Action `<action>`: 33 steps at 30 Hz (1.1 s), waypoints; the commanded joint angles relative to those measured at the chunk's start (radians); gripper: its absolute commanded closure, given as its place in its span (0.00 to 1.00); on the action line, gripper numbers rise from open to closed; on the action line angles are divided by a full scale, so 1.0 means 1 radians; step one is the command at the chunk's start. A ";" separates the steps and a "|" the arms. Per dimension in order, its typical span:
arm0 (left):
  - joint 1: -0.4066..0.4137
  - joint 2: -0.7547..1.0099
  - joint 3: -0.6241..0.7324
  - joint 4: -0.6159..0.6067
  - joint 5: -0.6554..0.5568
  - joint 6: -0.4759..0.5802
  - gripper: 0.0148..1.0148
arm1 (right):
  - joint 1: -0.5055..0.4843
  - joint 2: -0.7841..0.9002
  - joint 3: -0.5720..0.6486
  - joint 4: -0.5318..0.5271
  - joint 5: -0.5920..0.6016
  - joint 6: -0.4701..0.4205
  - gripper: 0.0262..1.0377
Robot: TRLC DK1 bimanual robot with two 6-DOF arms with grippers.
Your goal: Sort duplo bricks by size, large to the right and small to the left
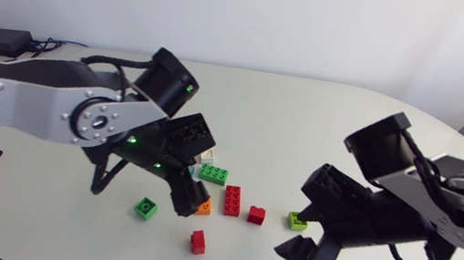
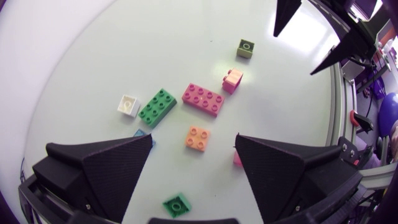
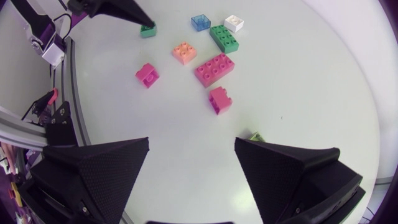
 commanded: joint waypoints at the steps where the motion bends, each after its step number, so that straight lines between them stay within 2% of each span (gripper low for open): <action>1: -0.017 0.106 0.070 0.021 0.044 0.065 0.09 | -0.023 -0.078 -0.050 -0.029 -0.018 -0.027 0.03; 5: -0.001 0.215 0.164 0.025 0.112 0.157 0.11 | -0.100 -0.174 -0.093 -0.063 -0.048 -0.054 0.03; 9: 0.002 0.276 0.230 0.024 0.214 0.215 0.14 | -0.252 -0.253 -0.119 -0.132 -0.127 -0.131 0.03; 13: -0.038 0.397 0.353 -0.064 0.224 0.260 0.15 | -0.355 -0.293 -0.155 -0.164 -0.170 -0.192 0.03; 17: -0.084 0.509 0.489 -0.185 0.207 0.284 0.15 | -0.408 -0.321 -0.184 -0.185 -0.192 -0.226 0.03; 20: -0.107 0.590 0.595 -0.306 0.176 0.318 0.27 | -0.447 -0.336 -0.204 -0.199 -0.201 -0.257 0.03; 23: -0.116 0.650 0.675 -0.363 0.136 0.315 0.40 | -0.486 -0.339 -0.205 -0.218 -0.219 -0.291 0.03; 27: -0.121 0.713 0.767 -0.461 0.106 0.313 0.40 | -0.500 -0.350 -0.202 -0.230 -0.224 -0.308 0.03; 33: -0.133 0.744 0.804 -0.478 0.075 0.310 0.40 | -0.505 -0.347 -0.185 -0.242 -0.233 -0.321 0.03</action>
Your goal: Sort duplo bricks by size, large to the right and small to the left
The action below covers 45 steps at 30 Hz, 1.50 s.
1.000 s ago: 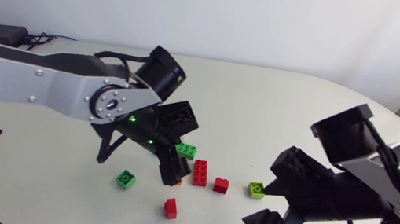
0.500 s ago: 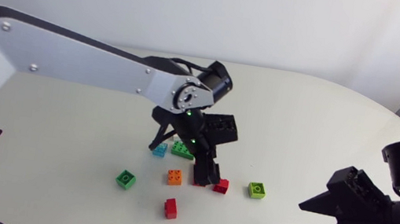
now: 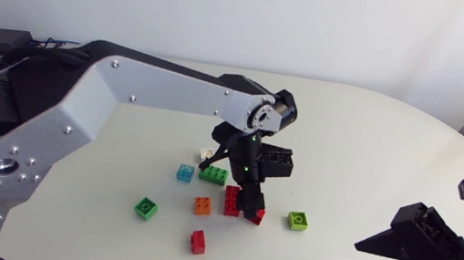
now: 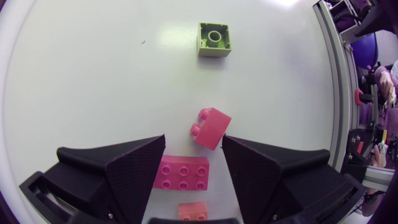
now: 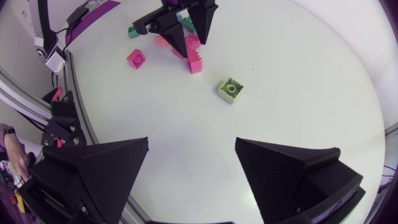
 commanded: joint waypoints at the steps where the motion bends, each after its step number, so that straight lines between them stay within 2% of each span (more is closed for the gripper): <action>1: -0.020 0.039 0.035 -0.028 -0.008 0.029 0.40 | -0.007 0.007 -0.001 -0.015 -0.012 -0.034 0.03; 9: -0.053 0.068 0.048 -0.056 -0.008 0.027 0.41 | -0.010 0.025 -0.012 0.010 -0.017 -0.040 0.03; 10: -0.055 0.072 0.046 -0.059 -0.008 0.029 0.49 | -0.011 0.030 -0.012 0.011 -0.017 -0.043 0.03; 12: -0.058 0.080 0.040 -0.056 -0.006 0.029 0.73 | -0.014 0.034 -0.011 0.013 -0.017 -0.046 0.03; 17: -0.052 0.057 -0.015 -0.046 -0.006 0.027 0.79 | -0.025 0.067 -0.012 0.039 -0.017 -0.054 0.03; 22: -0.017 -0.077 -0.146 0.004 -0.004 0.032 0.79 | -0.037 0.128 -0.001 0.076 -0.018 -0.061 0.03; 28: 0.083 -0.359 -0.394 0.029 0.002 0.067 0.79 | -0.027 0.189 0.017 0.106 -0.021 -0.055 0.03; 33: 0.261 -0.604 -0.641 0.024 0.000 0.153 0.79 | 0.018 0.215 0.023 0.146 -0.020 -0.014 0.03; 36: 0.385 -0.647 -0.767 0.053 -0.012 0.216 0.79 | 0.069 0.255 0.035 0.185 -0.009 0.034 0.03; 40: 0.502 -0.670 -0.905 0.142 -0.037 0.271 0.78 | 0.176 0.324 0.061 0.258 0.051 0.120 0.03; 45: 0.554 -0.659 -0.968 0.230 -0.037 0.277 0.78 | 0.276 0.492 0.135 0.373 0.201 0.222 0.03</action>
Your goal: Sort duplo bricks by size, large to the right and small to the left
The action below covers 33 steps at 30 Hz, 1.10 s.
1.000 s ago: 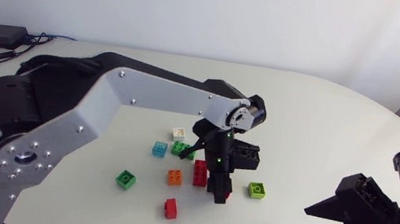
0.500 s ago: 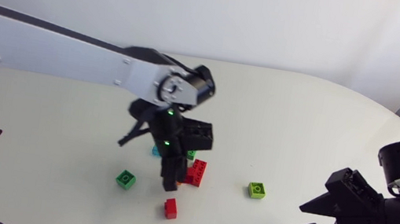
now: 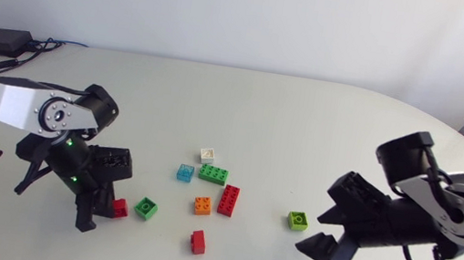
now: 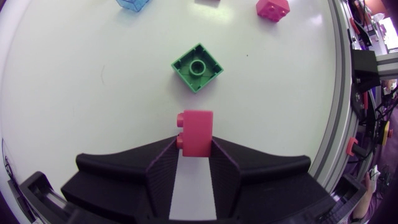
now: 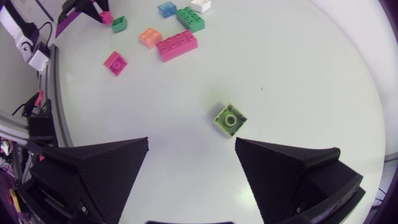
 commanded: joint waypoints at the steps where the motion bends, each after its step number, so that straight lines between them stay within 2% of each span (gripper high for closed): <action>1: 0.010 0.002 -0.022 0.037 0.007 0.034 0.77 | 0.028 0.104 0.053 0.050 0.062 0.074 0.03; 3: 0.010 0.002 -0.025 0.047 0.006 0.031 0.74 | 0.025 0.179 0.093 0.059 0.077 0.098 0.03; 4: 0.010 0.001 -0.025 0.050 0.006 0.025 0.67 | 0.023 0.210 0.106 0.065 0.089 0.112 0.03; 5: 0.011 -0.005 -0.025 0.052 0.006 0.024 0.54 | 0.023 0.230 0.110 0.077 0.102 0.120 0.04; 6: 0.014 -0.011 -0.027 0.052 0.006 0.024 0.37 | 0.023 0.248 0.113 0.090 0.112 0.134 0.04; 7: 0.017 -0.014 -0.028 0.050 0.004 0.024 0.29 | 0.023 0.265 0.116 0.094 0.115 0.140 0.04; 9: 0.033 -0.022 -0.030 0.047 0.003 0.028 0.24 | 0.026 0.297 0.122 0.108 0.135 0.160 0.04; 11: 0.046 -0.028 -0.027 0.044 0.003 0.030 0.08 | 0.031 0.328 0.127 0.116 0.152 0.170 0.05; 12: 0.053 -0.036 -0.027 0.040 0.003 0.031 0.05 | 0.034 0.343 0.129 0.123 0.158 0.181 0.08; 16: 0.053 -0.091 -0.005 0.040 0.021 0.022 0.04 | 0.058 0.388 0.130 0.149 0.207 0.201 0.35; 18: 0.037 -0.113 0.010 0.040 0.041 -0.001 0.04 | 0.074 0.399 0.132 0.166 0.220 0.210 0.54; 20: 0.010 -0.117 0.027 0.040 0.047 -0.022 0.04 | 0.084 0.409 0.135 0.178 0.226 0.215 0.68; 27: -0.052 -0.133 0.070 0.041 0.065 -0.085 0.04 | 0.169 0.405 0.150 0.166 0.240 0.218 0.74; 30: -0.044 -0.165 0.082 0.043 0.072 -0.099 0.04 | 0.229 0.325 0.162 0.117 0.234 0.203 0.74; 33: -0.001 -0.202 0.090 0.047 0.095 -0.105 0.04 | 0.299 0.273 0.207 0.063 0.197 0.193 0.74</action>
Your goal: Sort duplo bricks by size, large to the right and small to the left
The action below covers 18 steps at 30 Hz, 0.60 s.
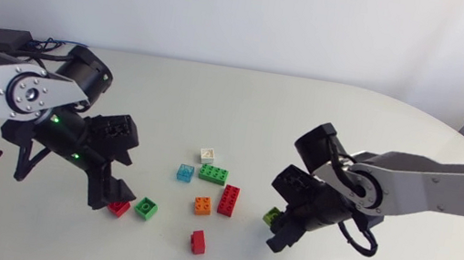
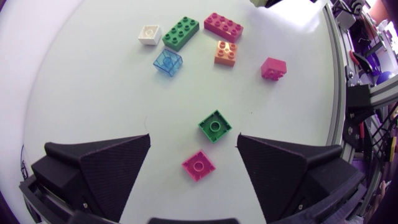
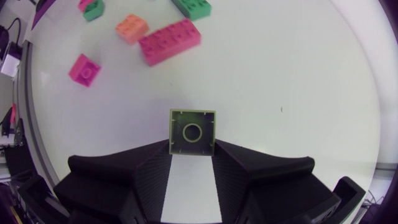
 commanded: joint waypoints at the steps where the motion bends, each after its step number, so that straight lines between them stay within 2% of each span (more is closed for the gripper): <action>1: 0.049 -0.046 0.034 0.000 0.031 -0.018 0.04 | 0.058 -0.036 0.070 -0.041 -0.028 0.001 0.74; 7: 0.151 -0.109 -0.003 0.000 0.084 -0.018 0.04 | 0.216 0.090 0.214 -0.086 -0.063 0.009 0.74; 13: 0.239 -0.169 -0.043 0.000 0.109 -0.003 0.04 | 0.321 0.271 0.398 -0.142 -0.101 0.010 0.73; 16: 0.259 -0.173 -0.056 0.000 0.116 0.002 0.04 | 0.351 0.346 0.486 -0.192 -0.143 0.003 0.72; 18: 0.260 -0.175 -0.066 0.000 0.120 0.004 0.04 | 0.371 0.386 0.530 -0.219 -0.158 -0.011 0.67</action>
